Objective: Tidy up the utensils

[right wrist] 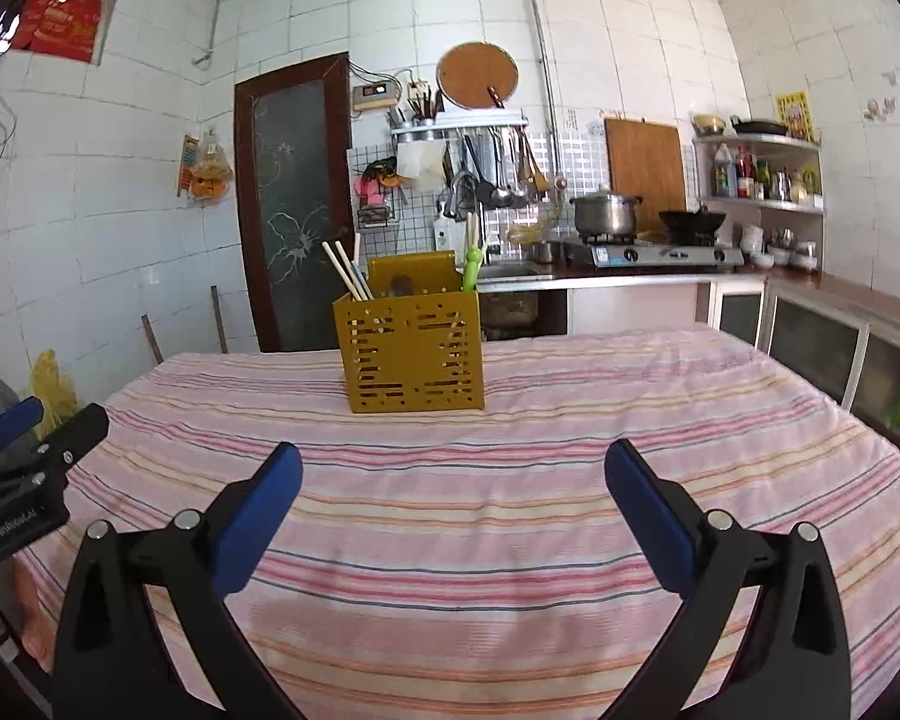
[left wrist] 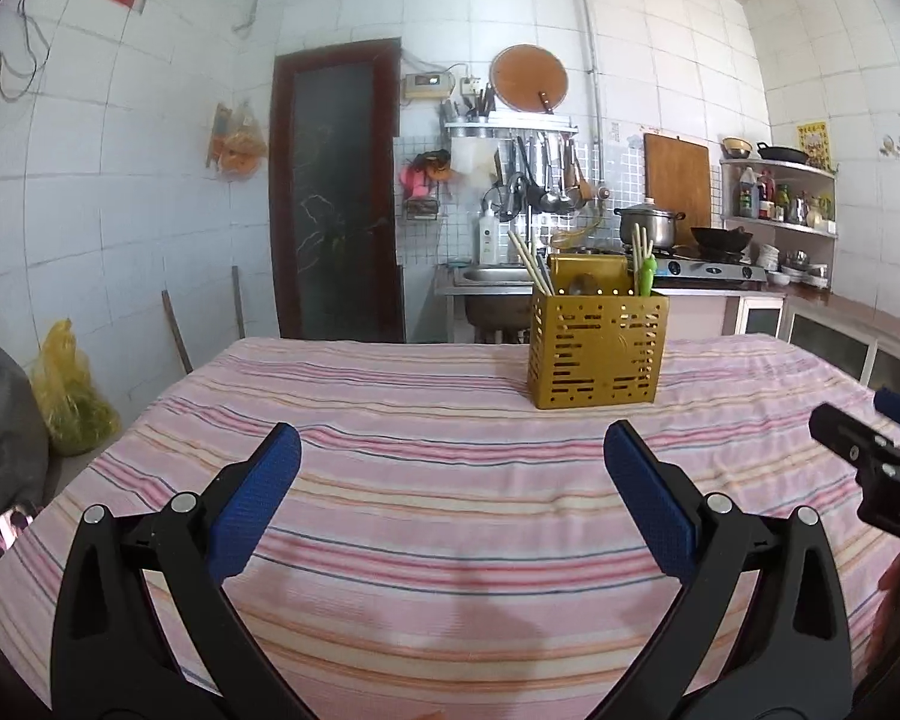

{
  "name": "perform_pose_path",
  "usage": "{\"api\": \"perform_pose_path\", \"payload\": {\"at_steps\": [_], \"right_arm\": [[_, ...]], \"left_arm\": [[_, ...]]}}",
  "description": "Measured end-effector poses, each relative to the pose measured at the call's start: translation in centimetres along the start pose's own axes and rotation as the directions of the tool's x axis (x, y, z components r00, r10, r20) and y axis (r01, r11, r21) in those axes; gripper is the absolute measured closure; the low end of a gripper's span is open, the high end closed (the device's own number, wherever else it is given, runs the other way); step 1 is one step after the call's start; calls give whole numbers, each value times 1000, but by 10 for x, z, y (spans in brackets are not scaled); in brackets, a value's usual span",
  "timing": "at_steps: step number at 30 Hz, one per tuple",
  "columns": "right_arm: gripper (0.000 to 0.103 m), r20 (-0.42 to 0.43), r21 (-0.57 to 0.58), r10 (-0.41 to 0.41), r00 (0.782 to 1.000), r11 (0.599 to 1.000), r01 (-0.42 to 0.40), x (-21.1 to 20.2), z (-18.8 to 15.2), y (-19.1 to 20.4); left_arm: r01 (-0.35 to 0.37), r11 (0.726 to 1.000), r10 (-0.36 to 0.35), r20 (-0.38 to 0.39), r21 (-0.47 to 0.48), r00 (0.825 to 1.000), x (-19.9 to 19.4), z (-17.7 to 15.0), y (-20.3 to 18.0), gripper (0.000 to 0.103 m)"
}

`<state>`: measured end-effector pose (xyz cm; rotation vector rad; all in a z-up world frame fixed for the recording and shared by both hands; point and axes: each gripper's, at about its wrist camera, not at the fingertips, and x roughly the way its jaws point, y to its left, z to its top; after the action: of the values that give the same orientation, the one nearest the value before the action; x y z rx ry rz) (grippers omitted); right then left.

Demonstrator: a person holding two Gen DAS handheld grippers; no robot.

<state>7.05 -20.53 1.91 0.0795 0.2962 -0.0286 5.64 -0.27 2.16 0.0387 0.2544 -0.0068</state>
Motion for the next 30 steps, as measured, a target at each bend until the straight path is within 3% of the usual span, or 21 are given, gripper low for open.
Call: {"api": "perform_pose_path", "payload": {"at_steps": [4, 7, 20, 30], "right_arm": [[4, 9, -15, 7, 1000, 1000, -7, -1, -8, 4], [4, 4, -17, -9, 1000, 1000, 9, 1, -14, 3], [4, 30, 18, -16, 999, 1000, 16, -6, -17, -3], [4, 34, 30, -20, 999, 999, 19, -8, -18, -6]], "left_arm": [[-12, 999, 10, 38, 50, 999, -5, -11, -9, 5], [1, 998, -2, 17, 61, 1000, -2, -15, -11, 5], [-12, 998, 11, -16, -62, 1000, 8, -13, 15, 5], [-14, 998, 15, 21, -60, 1000, -1, -15, 14, 5]]}}
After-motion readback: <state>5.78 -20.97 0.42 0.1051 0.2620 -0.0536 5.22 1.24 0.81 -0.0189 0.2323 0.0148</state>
